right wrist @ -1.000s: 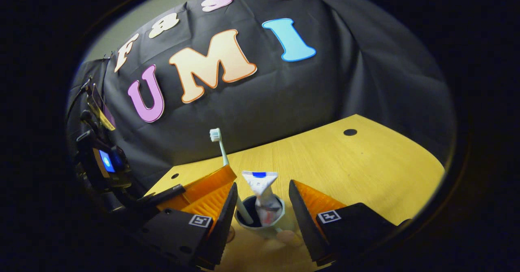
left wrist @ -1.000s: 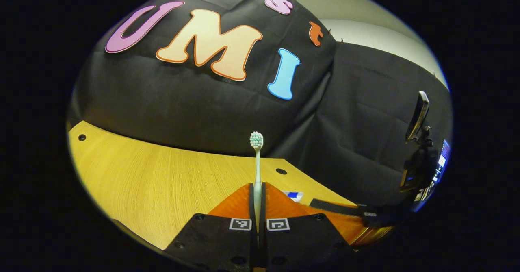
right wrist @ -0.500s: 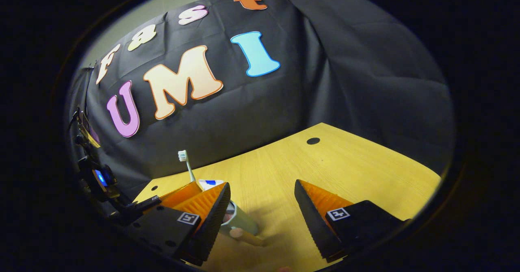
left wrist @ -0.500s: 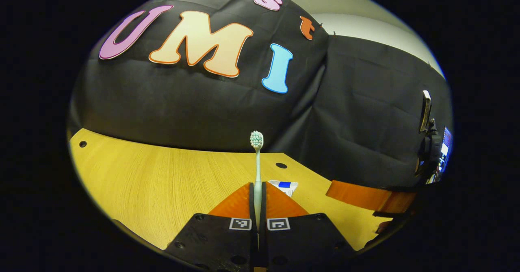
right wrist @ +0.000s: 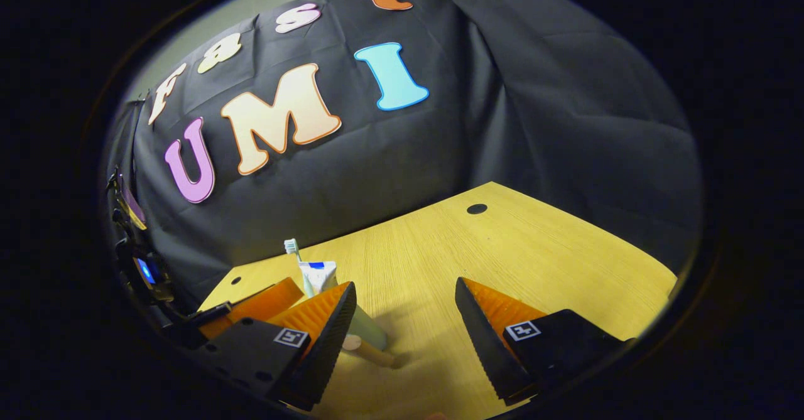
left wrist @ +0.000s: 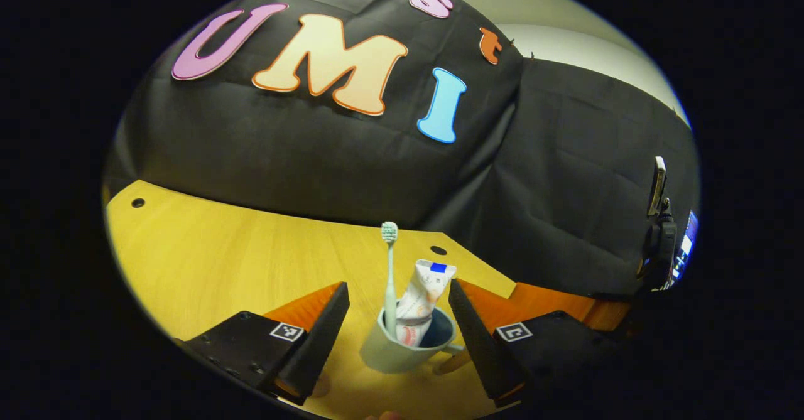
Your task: Put the toothbrush and toothpaste on the desktop into the cup, then pick up the cup and place it on the coaster on the desktop.
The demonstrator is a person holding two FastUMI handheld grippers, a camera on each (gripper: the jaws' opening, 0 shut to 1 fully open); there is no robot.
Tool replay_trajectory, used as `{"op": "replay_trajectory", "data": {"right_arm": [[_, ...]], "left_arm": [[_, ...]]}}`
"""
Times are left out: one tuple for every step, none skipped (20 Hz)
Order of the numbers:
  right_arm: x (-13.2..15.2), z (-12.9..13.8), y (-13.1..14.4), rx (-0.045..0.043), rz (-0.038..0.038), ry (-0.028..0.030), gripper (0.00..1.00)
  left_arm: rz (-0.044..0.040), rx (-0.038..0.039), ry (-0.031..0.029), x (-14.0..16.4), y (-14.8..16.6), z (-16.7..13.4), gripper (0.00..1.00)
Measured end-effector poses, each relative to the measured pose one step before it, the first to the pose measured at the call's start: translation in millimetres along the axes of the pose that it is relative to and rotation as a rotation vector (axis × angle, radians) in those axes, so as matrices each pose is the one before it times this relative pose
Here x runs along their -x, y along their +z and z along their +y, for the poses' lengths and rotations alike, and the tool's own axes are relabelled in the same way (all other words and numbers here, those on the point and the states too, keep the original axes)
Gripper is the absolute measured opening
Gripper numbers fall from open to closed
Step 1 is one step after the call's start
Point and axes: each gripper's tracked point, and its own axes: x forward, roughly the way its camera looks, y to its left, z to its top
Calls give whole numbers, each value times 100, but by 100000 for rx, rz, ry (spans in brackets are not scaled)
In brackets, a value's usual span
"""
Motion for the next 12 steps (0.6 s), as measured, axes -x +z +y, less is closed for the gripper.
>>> {"op": "replay_trajectory", "data": {"right_arm": [[101, -23, -40, 1334, 1126, 568, 98], [224, 72, 77, 1238, 1583, 652, 98], [173, 125, 70, 1213, 1612, 705, 98], [203, 180, 145, 1148, 1213, 925, 98], [126, 243, 131, 1302, 1445, 966, 97], [131, 305, -44, 1366, 1779, 1307, 97], [11, 296, -147, 663, 2325, 1468, 97], [39, 494, -331, 222, 3109, 2107, 98], [27, 474, -372, 316, 2966, 2115, 98], [-143, 641, -550, 658, 3891, 2888, 97], [-266, 475, -846, 435, 4905, 2335, 98], [-388, 323, -766, 83, 5263, 2270, 98]], "left_arm": [[820, -356, 1466, 538, -103, 393, 94], [1048, 329, 666, 600, -189, 408, 94], [1707, 415, 1343, 604, -316, 522, 94], [1376, 355, 1794, 681, -193, 700, 94], [1358, 259, 2240, 781, -271, 752, 94], [1463, 354, 2625, 713, -301, 879, 94], [1210, 518, 2775, 729, -121, 911, 94], [998, 907, 2767, 661, -184, 980, 94], [619, 1366, 2506, 785, -132, 982, 94], [890, 1447, 2263, 814, -124, 896, 94], [885, 1057, 2437, 737, -136, 1139, 94], [427, 477, 3018, 882, -123, 1299, 94]]}}
